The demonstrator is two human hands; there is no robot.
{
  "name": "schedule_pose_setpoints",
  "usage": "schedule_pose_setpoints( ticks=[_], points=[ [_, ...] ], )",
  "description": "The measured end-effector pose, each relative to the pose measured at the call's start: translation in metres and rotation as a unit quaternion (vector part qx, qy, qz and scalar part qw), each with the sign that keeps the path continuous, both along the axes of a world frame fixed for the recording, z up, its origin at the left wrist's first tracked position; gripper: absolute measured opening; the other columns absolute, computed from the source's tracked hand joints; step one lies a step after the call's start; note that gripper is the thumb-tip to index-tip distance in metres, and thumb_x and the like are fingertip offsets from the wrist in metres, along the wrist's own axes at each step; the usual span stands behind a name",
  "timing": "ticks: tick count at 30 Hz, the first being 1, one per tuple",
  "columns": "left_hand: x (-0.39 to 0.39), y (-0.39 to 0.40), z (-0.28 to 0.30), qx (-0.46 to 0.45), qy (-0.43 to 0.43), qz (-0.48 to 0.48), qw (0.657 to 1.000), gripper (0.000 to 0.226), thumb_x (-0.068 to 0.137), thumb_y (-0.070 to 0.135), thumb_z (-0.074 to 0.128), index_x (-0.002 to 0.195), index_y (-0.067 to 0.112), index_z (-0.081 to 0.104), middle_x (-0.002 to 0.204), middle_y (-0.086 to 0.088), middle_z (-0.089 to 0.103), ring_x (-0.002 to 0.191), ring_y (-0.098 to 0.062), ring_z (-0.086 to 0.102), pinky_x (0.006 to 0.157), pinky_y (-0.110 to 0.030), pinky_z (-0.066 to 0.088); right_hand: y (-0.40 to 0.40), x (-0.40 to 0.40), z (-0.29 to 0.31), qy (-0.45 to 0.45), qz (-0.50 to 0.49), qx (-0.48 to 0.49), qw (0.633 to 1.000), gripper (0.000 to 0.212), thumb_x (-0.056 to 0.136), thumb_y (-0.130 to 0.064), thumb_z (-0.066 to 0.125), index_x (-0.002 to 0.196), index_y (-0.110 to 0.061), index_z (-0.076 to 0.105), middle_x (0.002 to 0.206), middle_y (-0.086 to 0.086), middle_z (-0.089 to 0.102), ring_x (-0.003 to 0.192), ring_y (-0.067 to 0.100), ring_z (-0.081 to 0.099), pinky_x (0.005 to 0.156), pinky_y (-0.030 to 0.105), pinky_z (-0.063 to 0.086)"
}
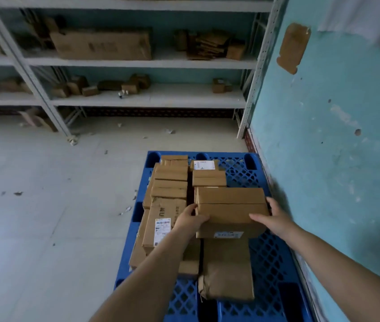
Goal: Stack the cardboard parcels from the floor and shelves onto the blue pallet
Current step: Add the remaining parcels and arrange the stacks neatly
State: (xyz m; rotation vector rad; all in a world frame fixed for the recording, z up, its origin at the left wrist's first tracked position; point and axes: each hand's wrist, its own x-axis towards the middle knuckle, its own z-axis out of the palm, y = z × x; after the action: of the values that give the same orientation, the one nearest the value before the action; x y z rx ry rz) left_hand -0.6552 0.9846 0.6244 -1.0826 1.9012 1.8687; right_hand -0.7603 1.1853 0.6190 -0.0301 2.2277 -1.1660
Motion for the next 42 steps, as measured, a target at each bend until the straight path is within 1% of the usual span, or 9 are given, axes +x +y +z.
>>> schedule_pose_setpoints(
  ticks=[9, 14, 22, 28, 31, 34, 38, 40, 42],
  points=[
    [-0.054, 0.006, -0.084, 0.02, -0.07, -0.012, 0.997, 0.054, 0.09, 0.02, 0.054, 0.14, 0.023, 0.036, 0.131, -0.006, 0.051, 0.117, -0.022, 0.051, 0.101, -0.035, 0.043, 0.004, -0.055, -0.09, -0.096, 0.016, 0.076, 0.992, 0.099, 0.079, -0.04, 0.071, 0.152, -0.024, 0.005, 0.15, 0.006, 0.034, 0.132, 0.027, 0.04, 0.108, 0.045, 0.036],
    [-0.094, 0.001, -0.145, 0.02, -0.073, -0.039, 0.996, 0.051, 0.09, 0.021, 0.054, 0.138, 0.024, 0.037, 0.114, 0.0, 0.051, 0.099, -0.014, 0.049, 0.088, -0.03, 0.043, 0.003, -0.085, -0.149, -0.106, -0.012, 0.088, 0.99, 0.092, 0.083, -0.033, 0.07, 0.151, -0.02, 0.009, 0.145, 0.007, 0.039, 0.127, 0.027, 0.043, 0.1, 0.038, 0.041],
    [-0.108, 0.016, -0.297, 0.032, -0.138, -0.026, 0.99, 0.051, 0.09, 0.019, 0.055, 0.138, 0.021, 0.037, 0.087, 0.01, 0.047, 0.072, -0.002, 0.046, 0.058, -0.014, 0.041, 0.006, -0.101, -0.304, -0.174, -0.032, 0.122, 0.977, 0.099, 0.082, -0.039, 0.069, 0.151, -0.024, -0.001, 0.155, 0.006, 0.022, 0.138, 0.028, 0.031, 0.11, 0.042, 0.033],
    [-0.107, 0.03, -0.388, 0.057, -0.18, -0.001, 0.982, 0.054, 0.087, 0.019, 0.059, 0.136, 0.023, 0.037, 0.094, 0.008, 0.052, 0.098, -0.019, 0.056, 0.083, -0.032, 0.053, 0.006, -0.094, -0.397, -0.194, -0.068, 0.146, 0.968, 0.097, 0.083, -0.036, 0.068, 0.15, -0.025, -0.001, 0.156, 0.007, 0.021, 0.138, 0.03, 0.031, 0.109, 0.042, 0.033],
    [-0.112, 0.027, -0.411, 0.06, -0.184, 0.015, 0.981, 0.06, 0.085, 0.019, 0.061, 0.14, 0.023, 0.035, 0.113, -0.001, 0.054, 0.104, -0.022, 0.056, 0.091, -0.039, 0.052, 0.002, -0.095, -0.42, -0.181, -0.063, 0.15, 0.97, 0.096, 0.083, -0.031, 0.069, 0.151, -0.025, 0.0, 0.156, 0.008, 0.019, 0.139, 0.03, 0.03, 0.109, 0.043, 0.032],
    [-0.115, 0.02, -0.421, 0.074, -0.19, 0.046, 0.978, 0.066, 0.086, 0.017, 0.061, 0.143, 0.023, 0.029, 0.133, -0.007, 0.049, 0.108, -0.021, 0.052, 0.087, -0.035, 0.05, -0.005, -0.096, -0.433, -0.178, -0.05, 0.152, 0.971, 0.097, 0.083, -0.029, 0.069, 0.151, -0.025, 0.0, 0.157, 0.006, 0.016, 0.14, 0.029, 0.027, 0.109, 0.042, 0.031],
    [-0.116, 0.01, -0.421, 0.077, -0.178, 0.046, 0.98, 0.063, 0.086, 0.018, 0.06, 0.142, 0.026, 0.032, 0.132, -0.003, 0.05, 0.102, -0.018, 0.054, 0.077, -0.03, 0.053, -0.015, -0.097, -0.448, -0.172, 0.0, 0.186, 0.967, 0.091, 0.084, -0.034, 0.067, 0.151, -0.022, 0.006, 0.153, 0.007, 0.029, 0.134, 0.028, 0.038, 0.105, 0.038, 0.038],
    [-0.117, 0.003, -0.418, 0.036, -0.148, 0.033, 0.988, 0.056, 0.087, 0.021, 0.059, 0.138, 0.027, 0.037, 0.132, -0.001, 0.048, 0.095, -0.012, 0.053, 0.061, -0.02, 0.048, -0.02, -0.103, -0.448, -0.154, 0.02, 0.213, 0.965, 0.094, 0.084, -0.034, 0.066, 0.151, -0.02, 0.002, 0.154, 0.008, 0.027, 0.135, 0.028, 0.037, 0.104, 0.038, 0.038],
    [-0.119, -0.006, -0.415, -0.029, -0.108, 0.002, 0.994, 0.055, 0.086, 0.024, 0.061, 0.136, 0.029, 0.039, 0.132, 0.002, 0.048, 0.099, -0.01, 0.053, 0.064, -0.017, 0.047, -0.025, -0.114, -0.442, -0.122, -0.006, 0.207, 0.971, 0.104, 0.081, -0.032, 0.071, 0.151, -0.021, -0.005, 0.158, 0.007, 0.014, 0.141, 0.028, 0.027, 0.108, 0.041, 0.033]
  ],
)
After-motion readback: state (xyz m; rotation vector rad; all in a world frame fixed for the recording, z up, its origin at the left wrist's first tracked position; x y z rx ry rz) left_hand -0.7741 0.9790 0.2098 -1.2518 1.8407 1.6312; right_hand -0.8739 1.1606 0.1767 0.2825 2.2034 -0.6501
